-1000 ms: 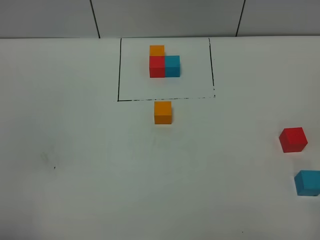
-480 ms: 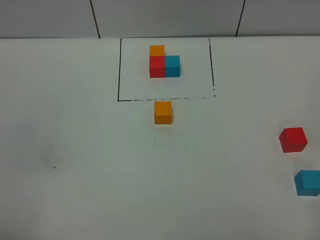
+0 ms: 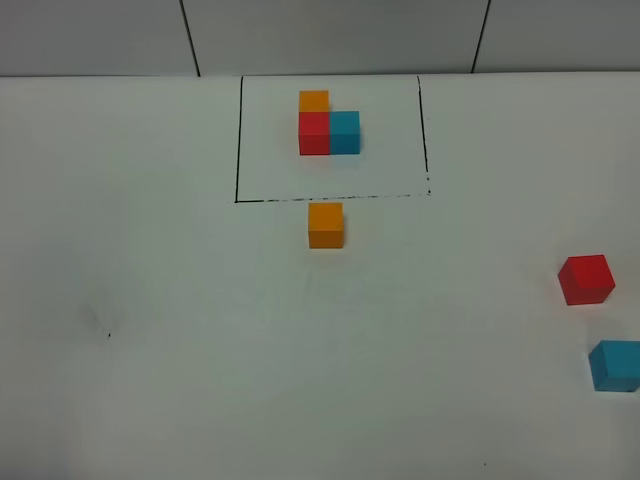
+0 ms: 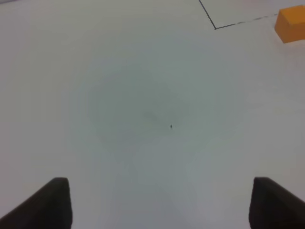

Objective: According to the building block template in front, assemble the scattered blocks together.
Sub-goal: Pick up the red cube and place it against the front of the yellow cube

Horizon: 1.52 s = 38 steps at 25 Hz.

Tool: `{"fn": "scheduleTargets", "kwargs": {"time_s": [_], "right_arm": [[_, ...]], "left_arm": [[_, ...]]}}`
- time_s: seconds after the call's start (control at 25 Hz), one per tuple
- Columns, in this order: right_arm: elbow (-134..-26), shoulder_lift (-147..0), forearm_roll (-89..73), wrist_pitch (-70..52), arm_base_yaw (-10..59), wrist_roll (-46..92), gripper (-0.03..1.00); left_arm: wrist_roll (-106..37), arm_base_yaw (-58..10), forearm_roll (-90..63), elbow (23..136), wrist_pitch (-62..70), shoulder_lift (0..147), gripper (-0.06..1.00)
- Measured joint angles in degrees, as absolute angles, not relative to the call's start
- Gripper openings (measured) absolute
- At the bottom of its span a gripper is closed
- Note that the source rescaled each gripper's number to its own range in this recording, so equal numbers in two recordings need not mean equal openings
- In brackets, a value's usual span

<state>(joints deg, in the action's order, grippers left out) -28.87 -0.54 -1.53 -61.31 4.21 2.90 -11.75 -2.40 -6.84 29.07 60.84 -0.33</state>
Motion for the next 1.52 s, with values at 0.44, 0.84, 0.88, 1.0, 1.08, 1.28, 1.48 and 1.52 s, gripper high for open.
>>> {"fn": "scheduleTargets", "kwargs": {"time_s": [0.44, 0.84, 0.88, 1.0, 1.08, 1.28, 1.48, 1.52], "right_arm": [[-28.87, -0.54, -1.53, -61.31, 4.21, 2.9, 0.72], [-28.87, -0.54, -1.53, -61.31, 4.21, 2.9, 0.72], [-28.87, -0.54, -1.53, -61.31, 4.21, 2.9, 0.72], [-28.87, -0.54, -1.53, -61.31, 4.21, 2.9, 0.72], [-28.87, -0.54, -1.53, -61.31, 4.21, 2.9, 0.72], [-28.87, -0.54, -1.53, -61.31, 4.21, 2.9, 0.72], [-28.87, -0.54, -1.53, -61.31, 4.21, 2.9, 0.72], [-28.87, -0.54, -1.53, -61.31, 4.21, 2.9, 0.72]], "left_arm": [[-11.75, -2.31, -7.25, 29.03, 60.84, -0.33, 0.88], [-11.75, -2.31, -7.36, 29.03, 60.84, -0.33, 0.88], [-11.75, -2.31, -7.36, 29.03, 60.84, -0.33, 0.88], [-11.81, -2.31, -7.36, 29.03, 60.84, -0.33, 0.88], [-11.93, -2.31, -7.36, 29.03, 60.84, -0.33, 0.88], [-11.98, -2.31, -7.36, 29.03, 60.84, -0.33, 0.88], [-11.98, -2.31, -7.36, 29.03, 60.84, -0.33, 0.88], [-11.98, -2.31, -7.36, 29.03, 60.84, -0.33, 0.88]]}}
